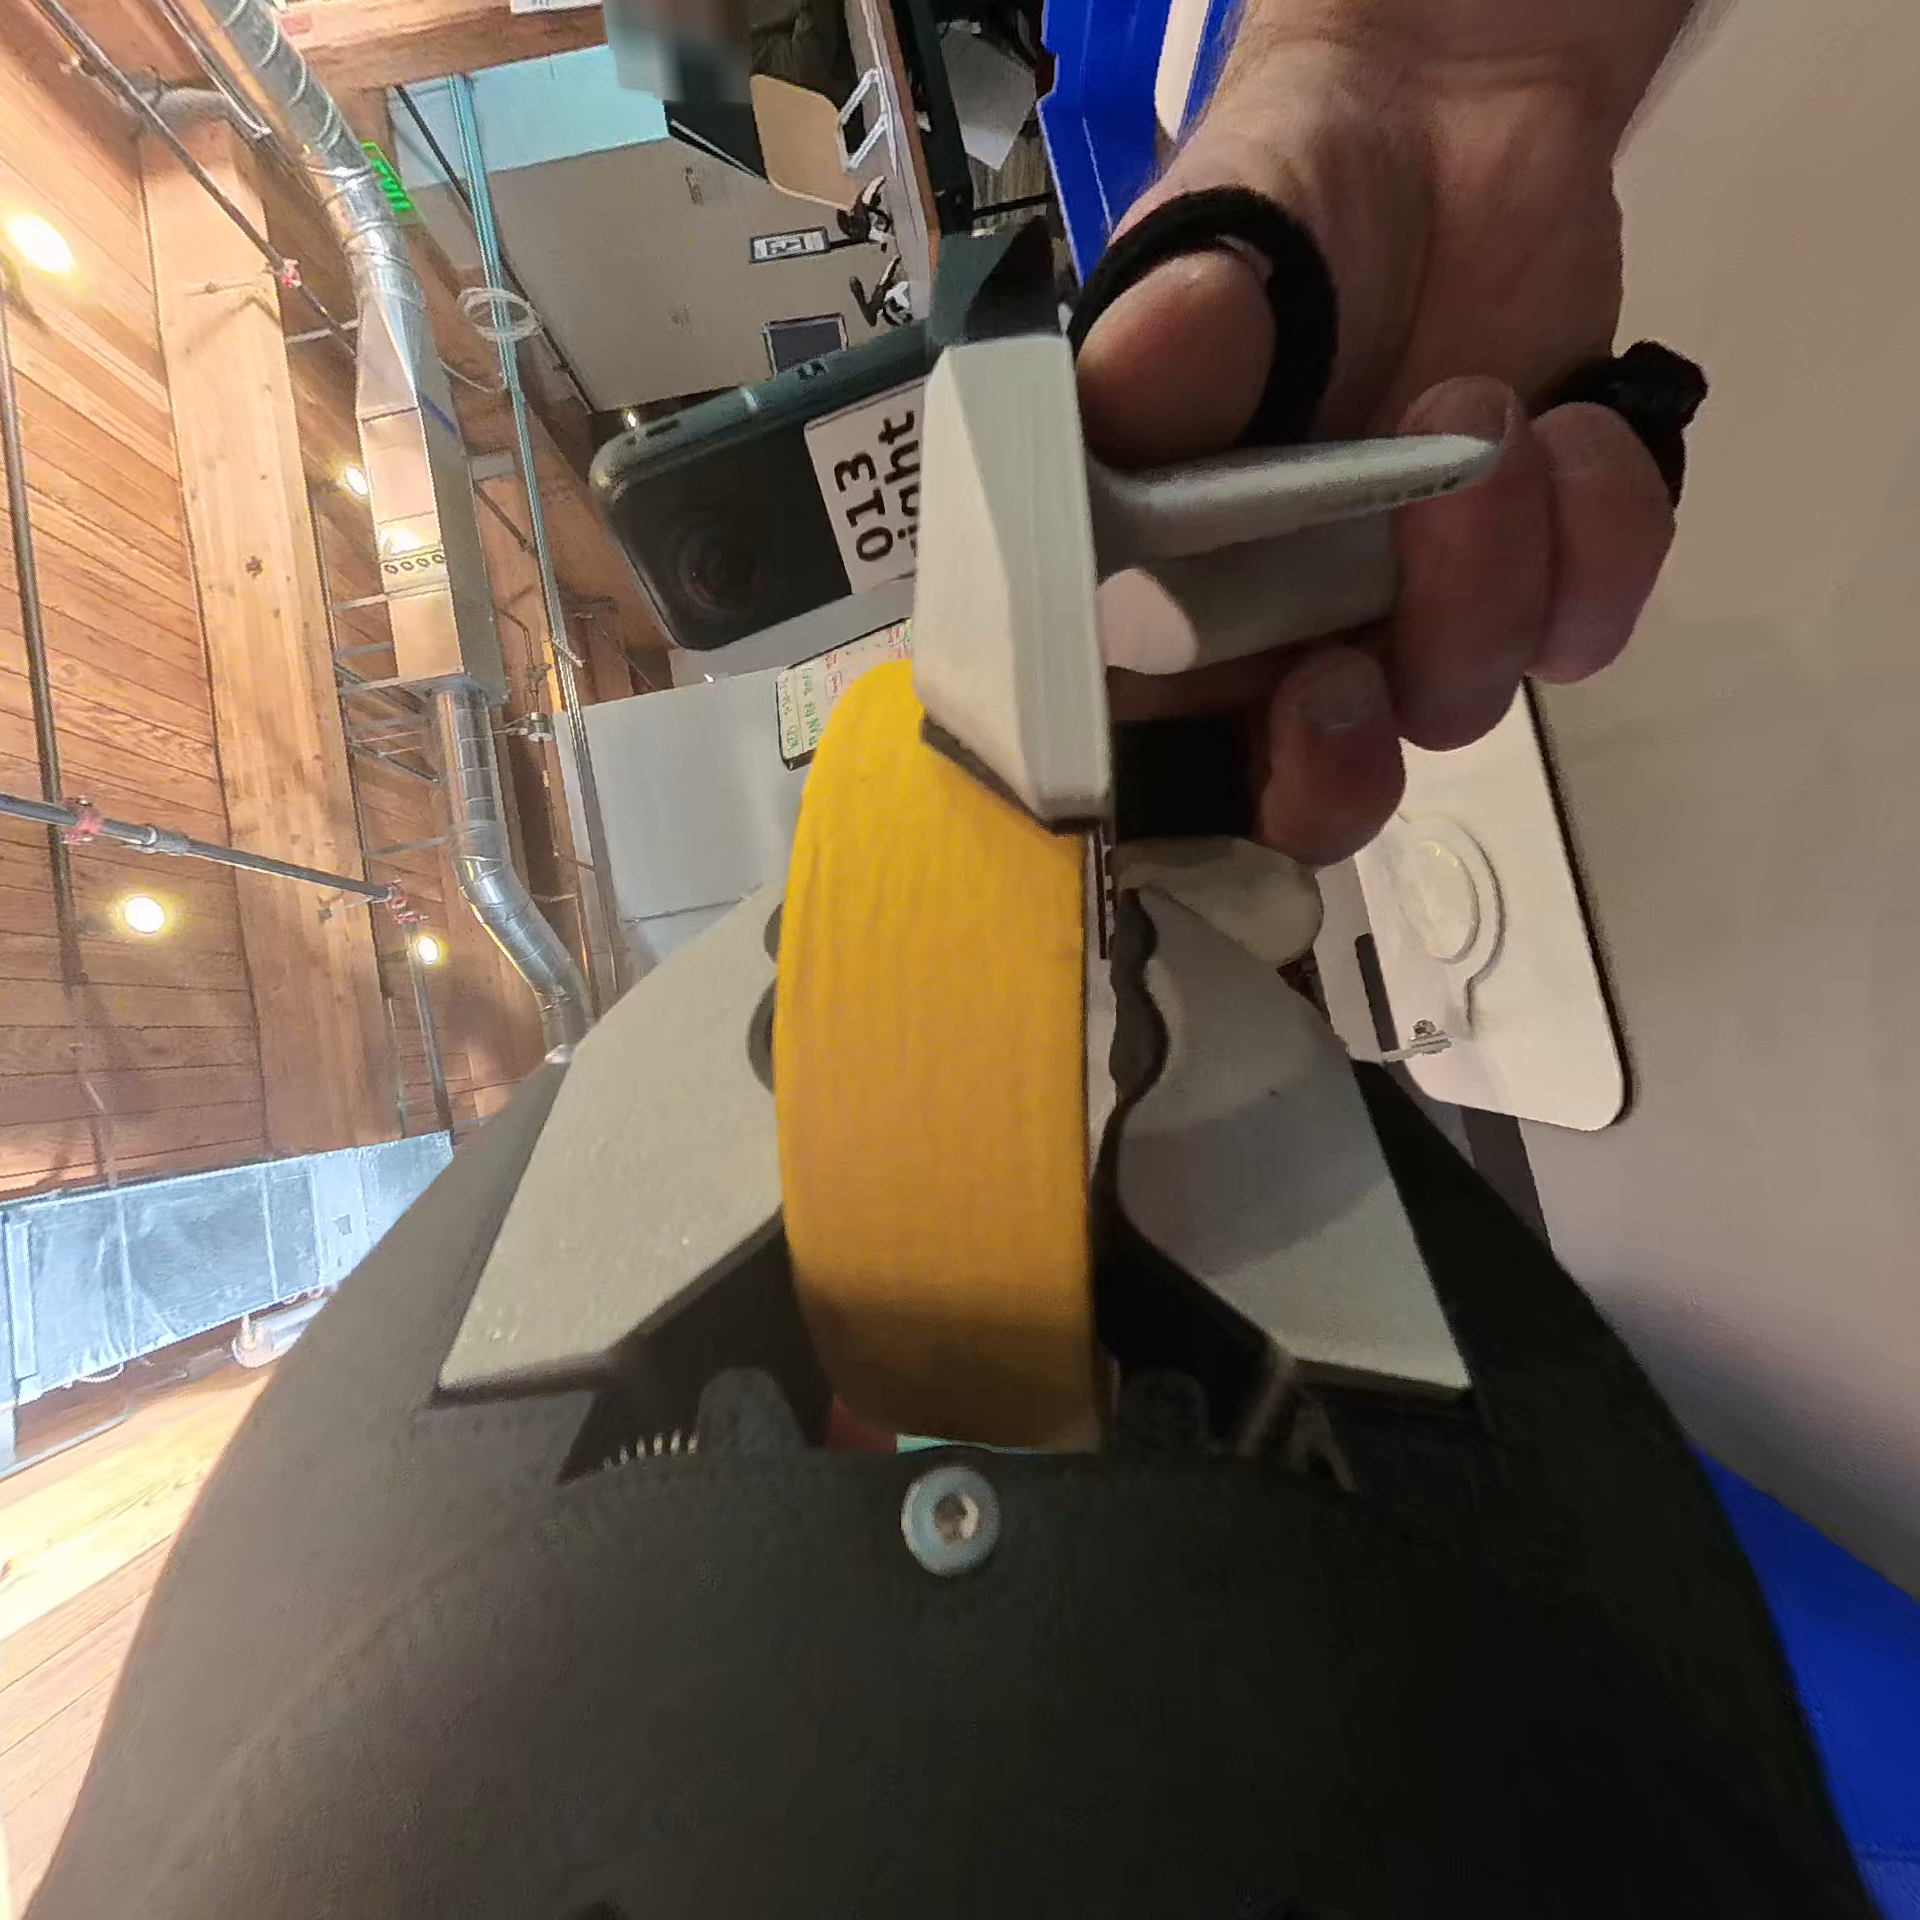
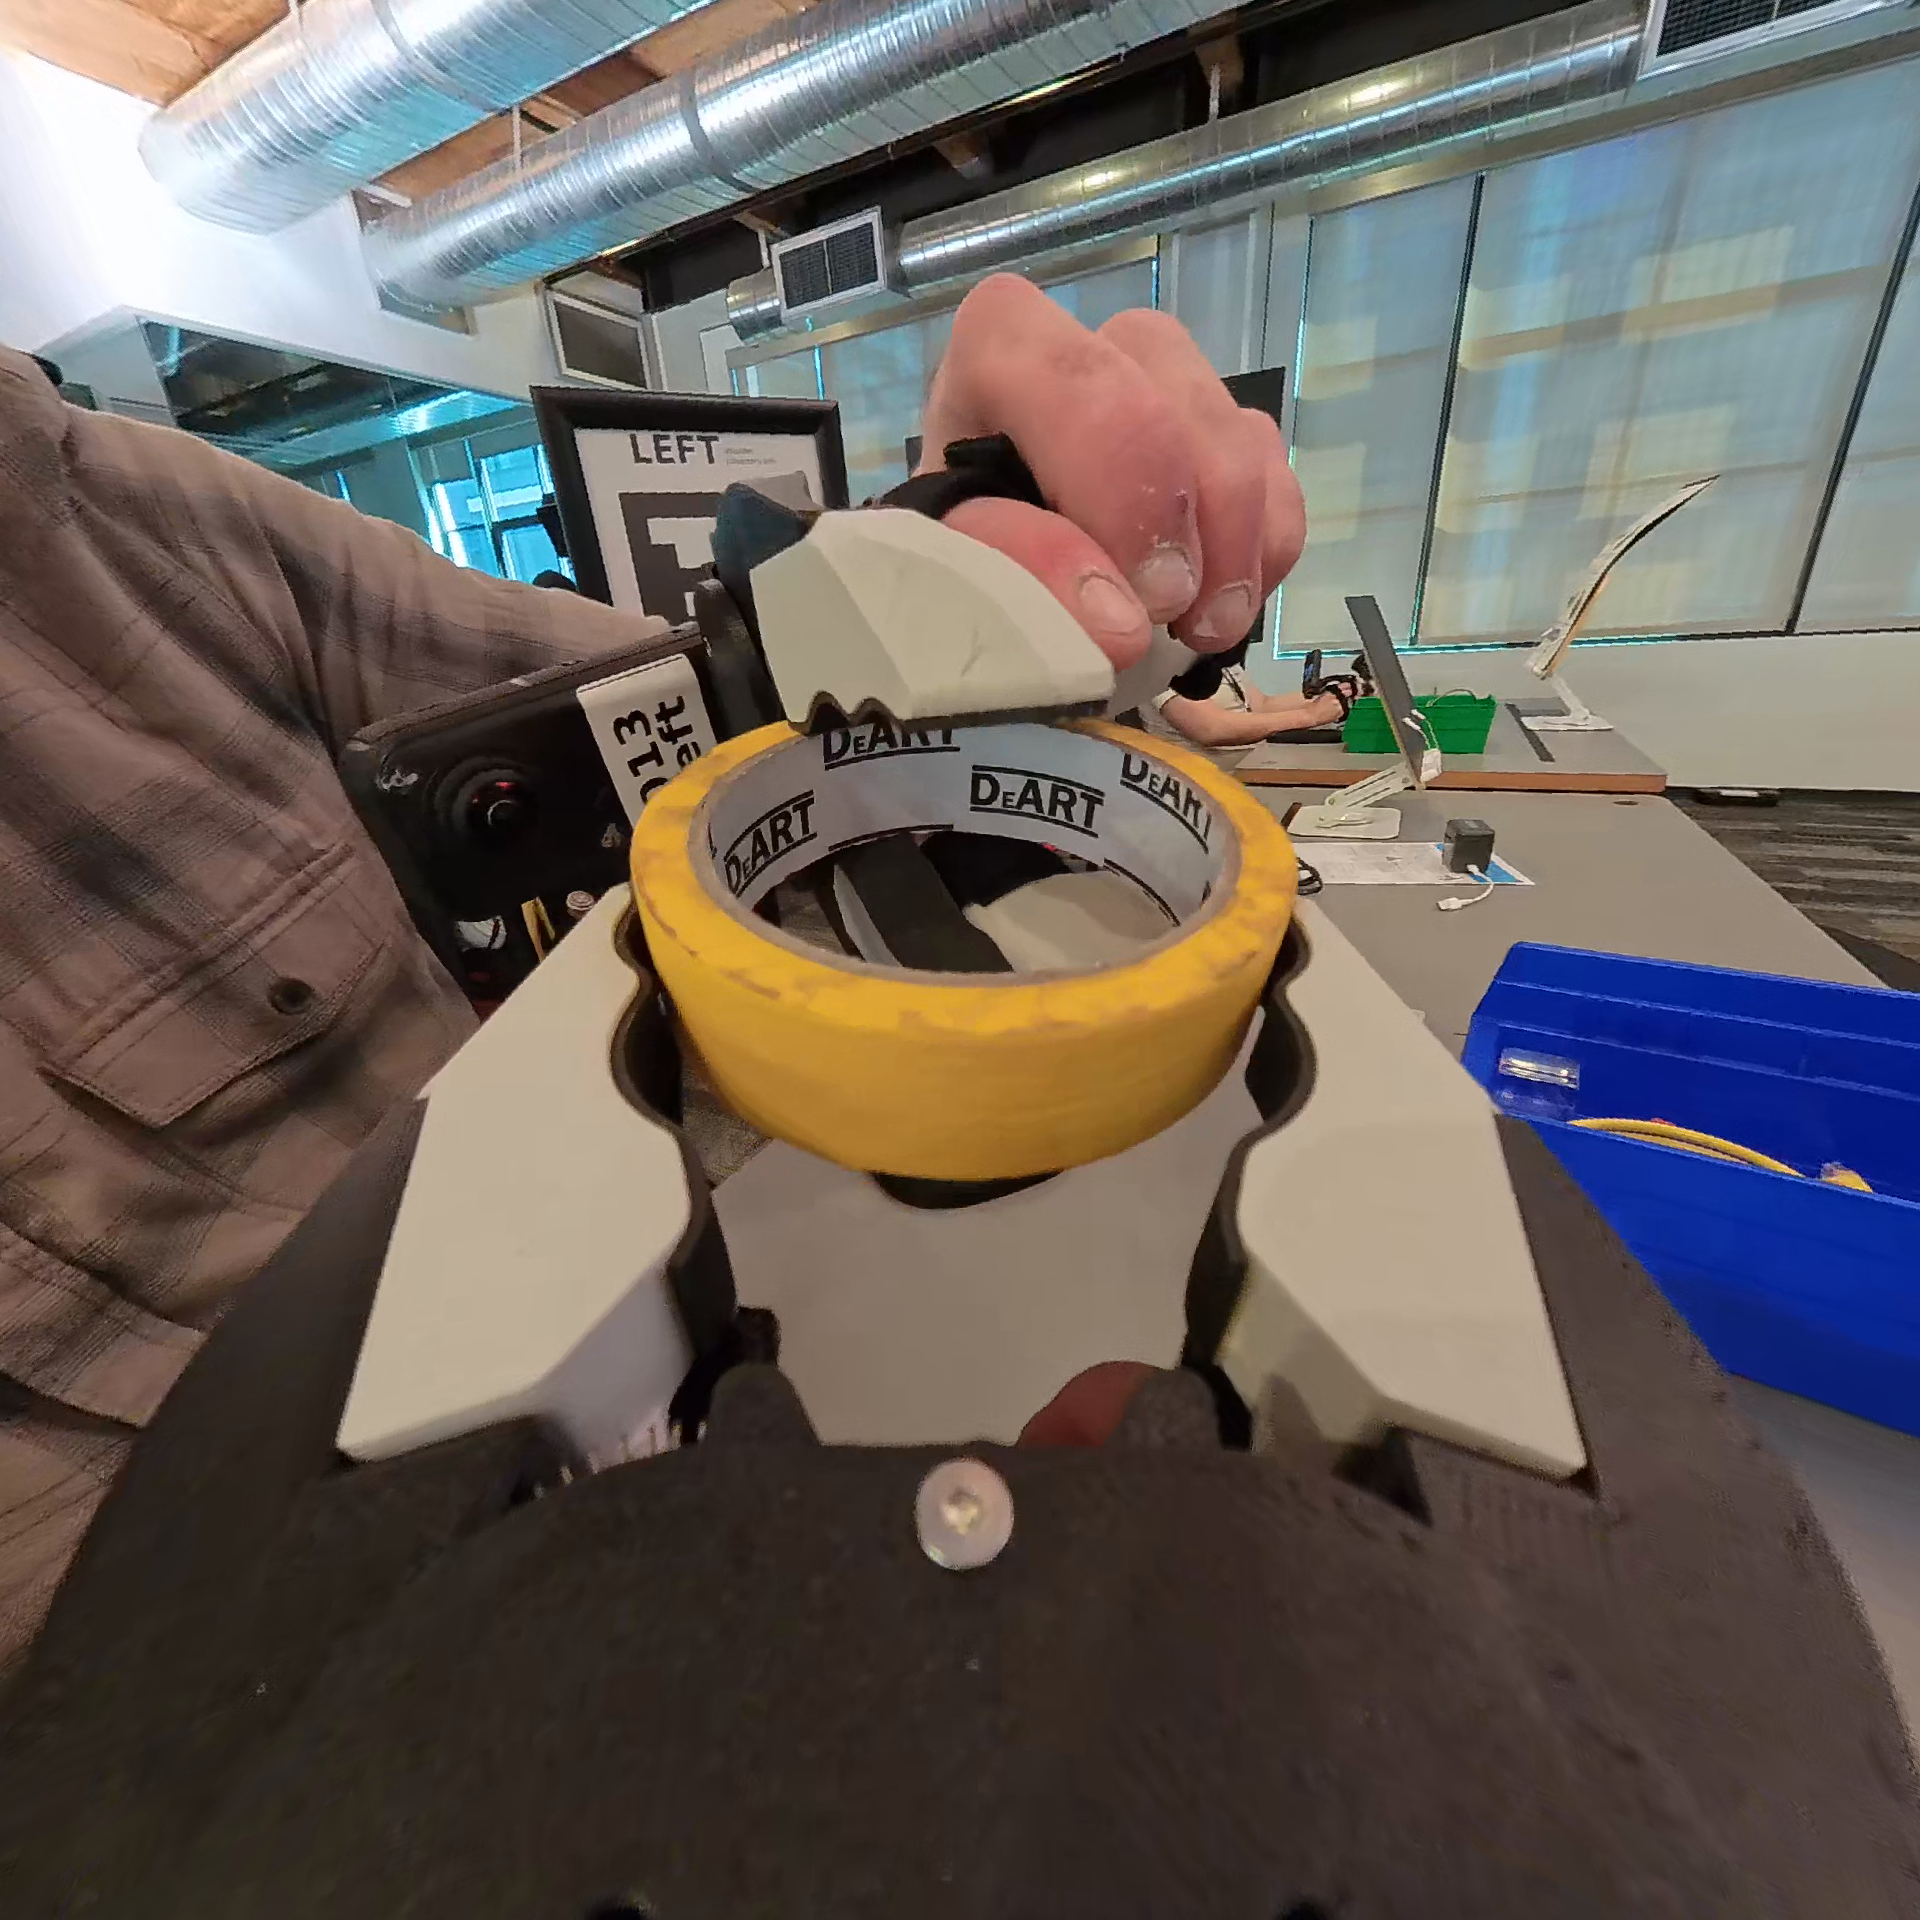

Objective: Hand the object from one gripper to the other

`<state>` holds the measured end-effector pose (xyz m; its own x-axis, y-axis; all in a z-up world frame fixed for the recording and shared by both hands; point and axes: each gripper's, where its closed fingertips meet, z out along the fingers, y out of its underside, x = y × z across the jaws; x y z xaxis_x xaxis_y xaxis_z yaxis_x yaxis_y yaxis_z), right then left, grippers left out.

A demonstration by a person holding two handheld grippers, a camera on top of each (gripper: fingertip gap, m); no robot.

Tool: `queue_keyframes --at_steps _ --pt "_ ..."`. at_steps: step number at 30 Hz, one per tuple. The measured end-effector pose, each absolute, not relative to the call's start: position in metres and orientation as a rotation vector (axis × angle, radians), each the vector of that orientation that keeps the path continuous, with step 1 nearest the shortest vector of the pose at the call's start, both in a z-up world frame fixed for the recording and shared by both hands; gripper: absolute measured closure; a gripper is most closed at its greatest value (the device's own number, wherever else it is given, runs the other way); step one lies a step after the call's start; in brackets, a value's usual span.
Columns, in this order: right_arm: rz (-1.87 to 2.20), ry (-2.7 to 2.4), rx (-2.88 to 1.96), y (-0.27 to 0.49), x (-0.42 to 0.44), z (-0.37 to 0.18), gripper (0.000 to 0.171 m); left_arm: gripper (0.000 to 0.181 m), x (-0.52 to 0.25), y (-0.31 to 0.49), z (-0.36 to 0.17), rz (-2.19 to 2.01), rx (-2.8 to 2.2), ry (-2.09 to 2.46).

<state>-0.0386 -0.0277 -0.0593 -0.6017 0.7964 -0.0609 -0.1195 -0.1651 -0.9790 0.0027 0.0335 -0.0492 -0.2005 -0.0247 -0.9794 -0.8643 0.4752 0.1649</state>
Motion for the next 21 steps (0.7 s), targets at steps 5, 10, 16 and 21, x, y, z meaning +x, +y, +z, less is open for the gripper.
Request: queue_keyframes --at_steps 5,10,16,21 --pt "1.761 -1.389 -0.821 -0.008 -0.037 -0.054 0.060 0.125 -0.009 0.037 -0.039 0.859 -0.895 1.514" --pt "1.390 -1.350 -0.835 0.025 -0.030 -0.047 0.062 0.125 -0.032 0.043 -0.031 0.644 -1.208 1.456" --pt "1.097 -1.343 -0.699 0.021 -0.007 -0.014 0.078 0.125 -0.061 0.047 -0.041 0.392 -1.588 1.499" --pt "0.919 -1.444 -0.667 0.013 -0.006 -0.019 0.091 0.125 -0.062 0.030 -0.064 0.168 -1.832 1.687"
